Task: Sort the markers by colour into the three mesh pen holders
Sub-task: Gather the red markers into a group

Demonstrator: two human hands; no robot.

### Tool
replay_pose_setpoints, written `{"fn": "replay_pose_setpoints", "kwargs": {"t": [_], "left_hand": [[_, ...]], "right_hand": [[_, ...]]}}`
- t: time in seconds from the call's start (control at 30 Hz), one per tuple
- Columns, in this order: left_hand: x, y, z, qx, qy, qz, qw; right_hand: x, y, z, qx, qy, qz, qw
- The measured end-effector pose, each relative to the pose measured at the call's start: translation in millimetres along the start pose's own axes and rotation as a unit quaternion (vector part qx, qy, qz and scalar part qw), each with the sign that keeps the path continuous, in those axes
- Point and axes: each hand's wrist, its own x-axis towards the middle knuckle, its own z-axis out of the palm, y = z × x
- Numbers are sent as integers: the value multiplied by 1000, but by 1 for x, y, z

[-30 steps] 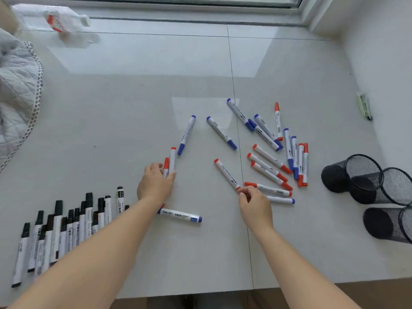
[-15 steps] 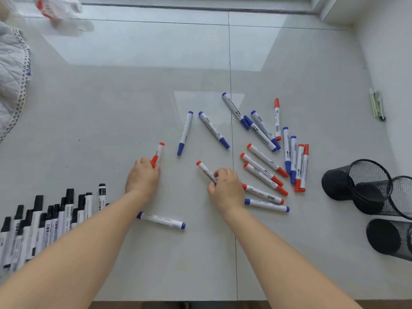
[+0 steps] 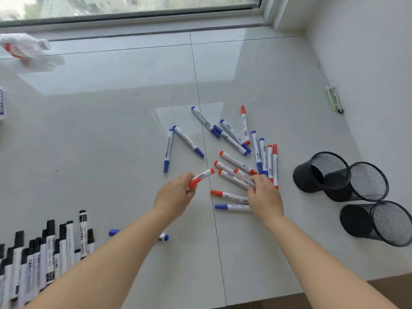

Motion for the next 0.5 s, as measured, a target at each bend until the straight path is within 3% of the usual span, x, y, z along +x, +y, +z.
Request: {"fn": "replay_pose_setpoints", "kwargs": {"t": [0.17, 0.5], "left_hand": [[27, 48, 32, 128, -122, 135, 975], [57, 64, 48, 233, -136, 235, 934]], "right_hand": [[17, 25, -21, -13, 15, -13, 1000], [56, 22, -31, -47, -43, -66, 996]]}}
